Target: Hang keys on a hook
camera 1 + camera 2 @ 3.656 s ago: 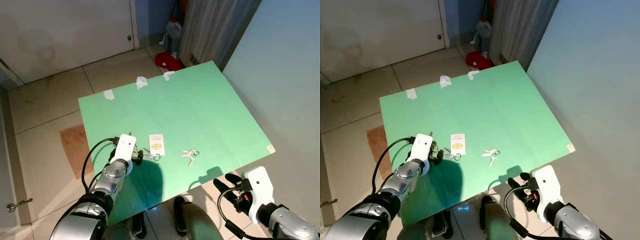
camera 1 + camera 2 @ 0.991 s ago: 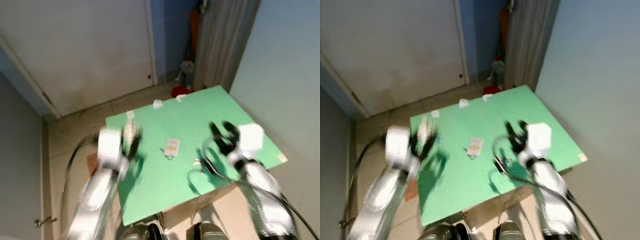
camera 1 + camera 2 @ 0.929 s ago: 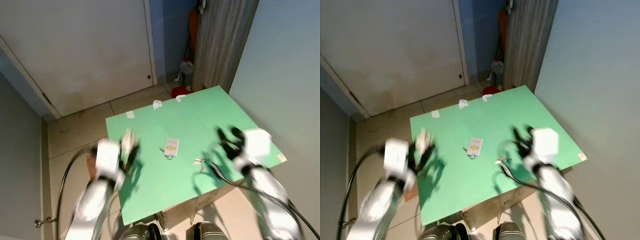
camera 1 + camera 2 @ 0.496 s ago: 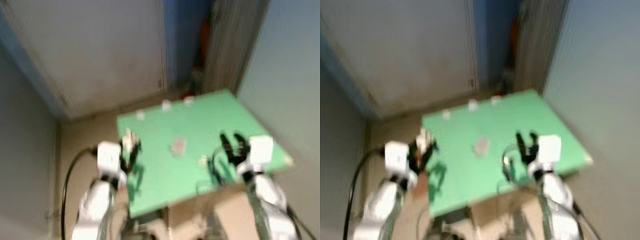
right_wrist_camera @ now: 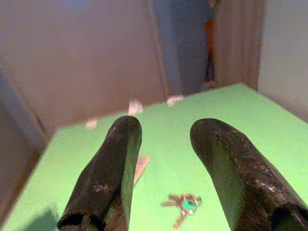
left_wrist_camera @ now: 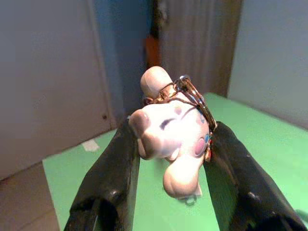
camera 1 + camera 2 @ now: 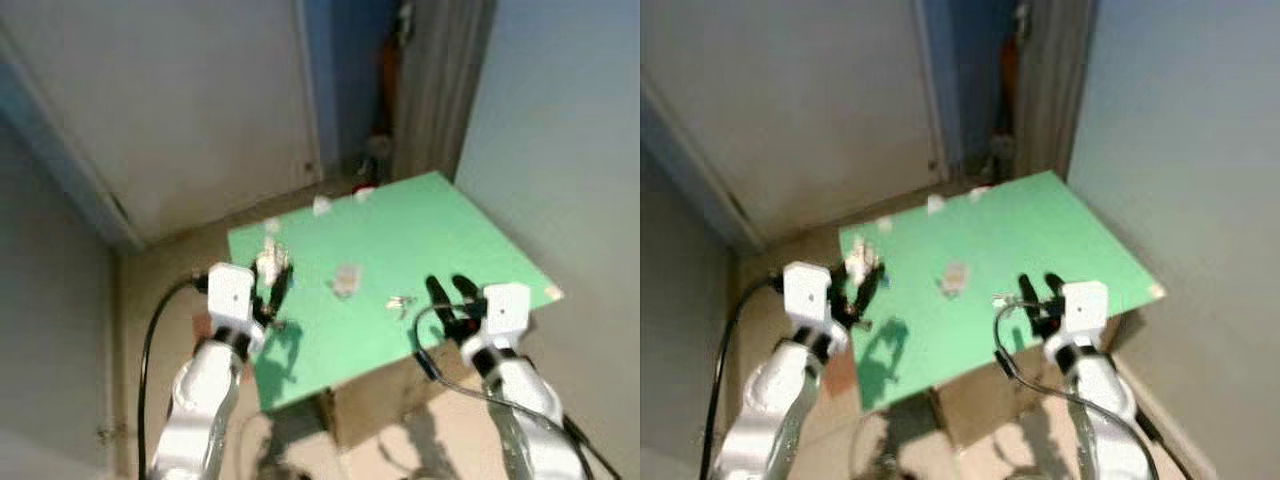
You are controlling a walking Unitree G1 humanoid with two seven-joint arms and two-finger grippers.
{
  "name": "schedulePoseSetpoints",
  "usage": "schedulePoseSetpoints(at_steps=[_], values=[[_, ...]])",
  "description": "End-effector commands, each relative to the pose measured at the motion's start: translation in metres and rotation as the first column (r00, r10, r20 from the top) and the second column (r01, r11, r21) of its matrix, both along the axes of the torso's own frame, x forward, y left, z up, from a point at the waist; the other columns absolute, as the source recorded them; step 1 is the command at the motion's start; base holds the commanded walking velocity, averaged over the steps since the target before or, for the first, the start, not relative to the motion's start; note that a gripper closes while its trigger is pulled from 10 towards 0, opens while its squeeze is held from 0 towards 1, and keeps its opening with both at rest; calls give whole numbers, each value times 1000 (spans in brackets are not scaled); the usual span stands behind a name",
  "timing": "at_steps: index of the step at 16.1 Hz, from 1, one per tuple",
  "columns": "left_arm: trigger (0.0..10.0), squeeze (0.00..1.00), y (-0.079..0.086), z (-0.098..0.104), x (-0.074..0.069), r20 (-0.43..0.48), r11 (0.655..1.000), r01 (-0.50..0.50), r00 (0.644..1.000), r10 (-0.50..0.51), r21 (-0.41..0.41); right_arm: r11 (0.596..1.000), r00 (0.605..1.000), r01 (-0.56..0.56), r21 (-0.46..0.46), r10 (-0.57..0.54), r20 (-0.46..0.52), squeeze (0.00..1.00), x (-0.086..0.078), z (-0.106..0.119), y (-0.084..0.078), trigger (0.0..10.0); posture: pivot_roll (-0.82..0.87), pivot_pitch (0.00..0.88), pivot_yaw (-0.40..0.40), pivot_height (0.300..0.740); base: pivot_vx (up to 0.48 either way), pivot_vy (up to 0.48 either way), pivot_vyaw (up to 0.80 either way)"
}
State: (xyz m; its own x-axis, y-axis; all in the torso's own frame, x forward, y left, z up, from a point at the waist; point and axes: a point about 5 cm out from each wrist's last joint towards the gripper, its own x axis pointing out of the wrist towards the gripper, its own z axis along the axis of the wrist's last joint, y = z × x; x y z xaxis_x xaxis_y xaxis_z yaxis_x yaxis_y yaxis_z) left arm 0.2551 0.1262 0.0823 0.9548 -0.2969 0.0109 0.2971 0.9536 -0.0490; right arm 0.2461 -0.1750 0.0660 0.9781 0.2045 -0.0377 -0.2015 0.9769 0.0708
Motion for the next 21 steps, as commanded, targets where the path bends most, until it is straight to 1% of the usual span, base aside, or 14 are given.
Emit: schedulePoseSetpoints(at_steps=[1,3,6,9,11,13,15,19,21], values=[[0,0,2,11,9,33,1000,-4,999,4,9,1000,1000,-3,17,3,-15,0,0,-3,3,10000,-245,38,126,740,0,0,0],[0,0,1,16,14,48,1000,-4,999,3,10,1000,1000,-11,18,11,-20,0,1,-3,5,10000,-245,38,128,740,0,0,0],[0,0,1,18,16,55,1000,-5,998,4,11,1000,999,-18,15,18,-29,0,1,-5,7,10000,-246,34,131,740,0,0,0],[0,0,0,19,19,52,1000,-4,999,3,12,1000,999,-17,16,17,-38,0,1,-7,7,10000,-249,30,132,740,0,-335,0],[0,0,-2,21,21,59,1000,9,998,-10,14,1000,999,-20,14,21,-40,0,2,-8,8,10000,-250,29,133,740,0,0,0],[0,0,-1,23,22,72,1000,6,997,-7,15,1000,999,-18,15,19,-42,0,2,-8,9,10000,-252,27,133,740,0,0,0],[0,0,2,21,22,50,1000,-16,999,16,5,999,998,-1,32,3,-55,0,1,-9,5,10000,-253,34,129,740,-392,0,0],[0,0,1,20,22,51,1000,-19,999,18,6,999,999,-2,32,4,-54,0,2,-8,5,10000,-254,29,129,740,-435,0,0],[0,0,-1,22,22,63,1000,0,998,0,6,1000,998,-4,31,6,-56,0,1,-8,5,10000,-256,30,129,740,0,0,0]])
